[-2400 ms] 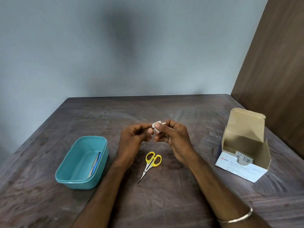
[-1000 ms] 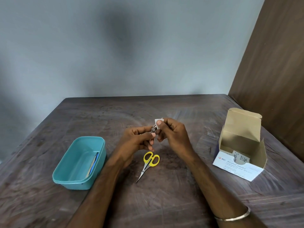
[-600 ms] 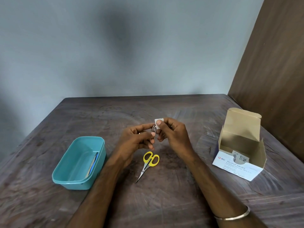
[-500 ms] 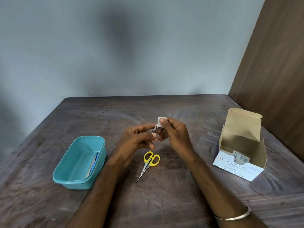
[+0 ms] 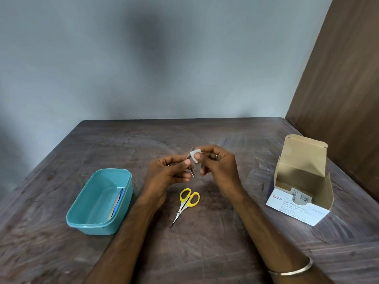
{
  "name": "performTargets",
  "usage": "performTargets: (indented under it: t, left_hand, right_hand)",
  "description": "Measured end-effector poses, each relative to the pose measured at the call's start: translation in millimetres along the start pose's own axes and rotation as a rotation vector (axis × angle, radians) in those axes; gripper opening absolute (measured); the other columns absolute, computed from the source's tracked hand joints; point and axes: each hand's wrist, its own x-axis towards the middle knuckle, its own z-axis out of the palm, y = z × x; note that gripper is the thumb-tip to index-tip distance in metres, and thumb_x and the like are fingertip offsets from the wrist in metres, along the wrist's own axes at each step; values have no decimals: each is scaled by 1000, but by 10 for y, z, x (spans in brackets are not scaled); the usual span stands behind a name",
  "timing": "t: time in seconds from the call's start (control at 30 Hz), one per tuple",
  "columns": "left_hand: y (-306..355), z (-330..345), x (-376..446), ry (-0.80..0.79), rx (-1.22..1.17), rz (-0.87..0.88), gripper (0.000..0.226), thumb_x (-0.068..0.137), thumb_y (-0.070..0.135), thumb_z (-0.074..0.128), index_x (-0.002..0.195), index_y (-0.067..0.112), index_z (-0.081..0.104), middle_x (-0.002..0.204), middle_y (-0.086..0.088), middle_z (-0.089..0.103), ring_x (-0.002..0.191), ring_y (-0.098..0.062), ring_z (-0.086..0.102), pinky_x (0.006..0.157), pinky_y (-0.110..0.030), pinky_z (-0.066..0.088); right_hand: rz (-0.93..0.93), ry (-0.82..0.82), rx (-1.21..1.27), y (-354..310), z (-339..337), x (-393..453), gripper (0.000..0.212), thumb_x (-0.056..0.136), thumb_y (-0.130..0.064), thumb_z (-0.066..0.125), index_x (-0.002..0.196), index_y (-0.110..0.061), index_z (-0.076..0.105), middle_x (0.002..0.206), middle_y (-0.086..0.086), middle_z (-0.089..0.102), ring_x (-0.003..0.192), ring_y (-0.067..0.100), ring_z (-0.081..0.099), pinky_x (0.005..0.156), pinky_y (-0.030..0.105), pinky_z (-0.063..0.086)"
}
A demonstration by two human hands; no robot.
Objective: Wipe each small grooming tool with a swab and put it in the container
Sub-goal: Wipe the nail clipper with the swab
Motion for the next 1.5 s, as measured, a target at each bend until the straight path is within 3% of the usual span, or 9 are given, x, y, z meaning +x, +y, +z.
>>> performTargets:
  t: [0.1,0.27,0.4,0.53,0.67,1.0,1.17,1.5]
  left_hand:
    - [1,-21,10,57,-36,27,21,83,6,73,103,0,71,81,-14,75,62,-19,70,61,-28,60]
    - [-17,-33,8,66,-27,93,14,80,1,72,90,10,74,77,-7,75,65,-15,69,62,-24,58]
    - [-5,-43,12,28,5,84,15,77,1,73,89,9,74,72,-6,72,60,-16,65,59,-26,57]
    - [8,-33,6,-6,-39,46,15,78,0,71,91,7,74,74,-10,74,58,-16,67,58,-26,59]
    - [15,-58,19,0,-39,40,17,79,2,70,93,6,76,77,-11,75,61,-16,68,60,-26,59]
    - [36,-46,-1,18,-27,39,15,84,-6,65,90,5,73,70,-9,74,60,-16,69,61,-26,61]
    - [41,-38,-11,5,-28,31,15,83,-8,65,89,3,72,69,-9,73,60,-17,69,63,-28,62]
    - [21,-76,15,-6,-30,-9,12,83,-3,68,86,6,74,71,-12,73,63,-19,71,65,-30,62]
  right_hand:
    - [97,-24,60,-4,-33,14,7,89,-4,71,95,-4,73,70,7,71,49,17,55,47,27,50]
    - [248,-244,130,30,-26,-15,3,85,-9,74,83,-8,72,76,12,65,62,18,58,48,30,49]
    - [294,-290,129,6,-24,-31,19,76,-17,80,89,-7,70,82,11,67,69,18,62,42,25,42]
    - [325,-330,78,-20,-32,-41,22,81,-22,76,97,-7,73,80,11,72,61,19,64,38,23,41]
    - [282,-311,22,-56,-51,-38,8,87,-17,73,87,-10,75,71,11,68,50,17,57,38,23,41]
    - [264,-281,4,-53,-41,-14,5,87,-4,73,82,-3,72,68,10,67,51,18,58,43,28,50]
    - [237,-263,-13,-40,-35,-25,13,85,-11,77,74,-7,71,67,12,66,47,19,55,43,27,48]
    - [188,-251,-49,-45,-22,-42,17,86,-13,76,76,-2,69,64,13,64,43,18,52,43,26,47]
